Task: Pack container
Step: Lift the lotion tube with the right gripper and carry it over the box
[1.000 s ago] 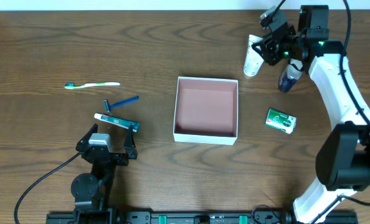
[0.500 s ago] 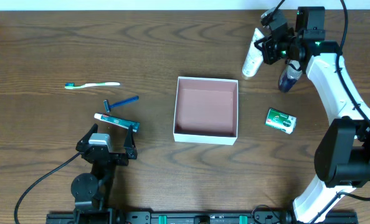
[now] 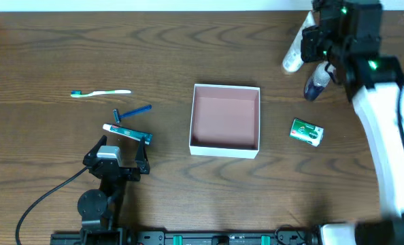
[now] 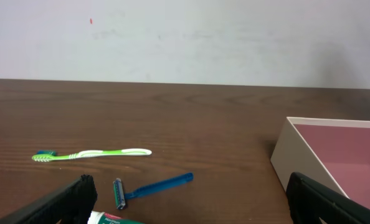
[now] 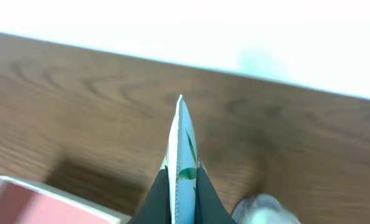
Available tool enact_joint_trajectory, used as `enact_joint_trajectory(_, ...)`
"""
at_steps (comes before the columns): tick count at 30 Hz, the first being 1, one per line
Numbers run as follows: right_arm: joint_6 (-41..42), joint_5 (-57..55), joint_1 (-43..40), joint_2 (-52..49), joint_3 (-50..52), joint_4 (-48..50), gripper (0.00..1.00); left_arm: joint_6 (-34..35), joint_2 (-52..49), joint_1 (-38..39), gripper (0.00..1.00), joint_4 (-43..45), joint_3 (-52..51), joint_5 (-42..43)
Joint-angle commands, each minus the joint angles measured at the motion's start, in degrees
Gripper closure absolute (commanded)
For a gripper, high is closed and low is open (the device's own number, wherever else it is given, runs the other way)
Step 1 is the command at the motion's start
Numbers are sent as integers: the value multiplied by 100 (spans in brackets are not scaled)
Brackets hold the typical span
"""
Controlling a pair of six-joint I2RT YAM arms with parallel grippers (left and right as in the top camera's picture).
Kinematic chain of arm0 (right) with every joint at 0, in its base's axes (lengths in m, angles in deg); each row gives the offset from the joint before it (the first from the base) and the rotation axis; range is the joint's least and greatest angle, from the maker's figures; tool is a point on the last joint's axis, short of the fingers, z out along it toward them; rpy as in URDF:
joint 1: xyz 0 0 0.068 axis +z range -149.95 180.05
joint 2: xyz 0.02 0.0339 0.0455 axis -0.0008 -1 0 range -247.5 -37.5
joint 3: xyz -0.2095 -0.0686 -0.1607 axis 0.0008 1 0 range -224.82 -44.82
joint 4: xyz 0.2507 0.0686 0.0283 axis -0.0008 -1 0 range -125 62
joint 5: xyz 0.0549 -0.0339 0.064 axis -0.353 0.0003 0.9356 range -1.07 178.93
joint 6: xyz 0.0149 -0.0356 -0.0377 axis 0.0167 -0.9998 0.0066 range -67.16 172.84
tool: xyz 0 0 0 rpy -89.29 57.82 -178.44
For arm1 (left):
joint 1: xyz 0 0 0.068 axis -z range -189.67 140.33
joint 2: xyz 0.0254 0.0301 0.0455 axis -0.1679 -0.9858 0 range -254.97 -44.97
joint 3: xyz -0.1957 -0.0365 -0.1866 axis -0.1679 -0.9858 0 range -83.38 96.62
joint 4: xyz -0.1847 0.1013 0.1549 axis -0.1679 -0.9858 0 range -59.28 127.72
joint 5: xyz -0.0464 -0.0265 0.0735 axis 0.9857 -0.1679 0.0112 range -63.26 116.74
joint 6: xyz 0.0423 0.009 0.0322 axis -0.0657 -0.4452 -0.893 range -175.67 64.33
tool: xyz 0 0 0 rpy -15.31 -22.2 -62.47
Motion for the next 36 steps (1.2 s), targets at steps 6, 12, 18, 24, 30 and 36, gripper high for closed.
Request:
enact_joint_trajectory(6,1604,-1329,1257,1075,-92,-817,99,-33,35,-28,2,-186,-105,118)
enact_joint_trajectory(12,2533,-1722,2120,960,-90,-1104,99,-33,35,-28,2,-186,-105,118)
enact_joint_trajectory(18,3230,-2411,2922,599,-90,-1073,99,-33,35,-28,2,-186,-105,118)
enact_joint_trajectory(24,3399,-2636,3421,-4,-90,-857,99,-33,35,-28,2,-184,-105,118)
enact_joint_trajectory(30,3475,-2636,3598,-535,-90,-535,99,-33,35,-28,2,-184,-105,118)
enact_joint_trajectory(36,3475,-2640,3609,-986,-90,-295,99,-33,35,-28,2,-186,-105,118)
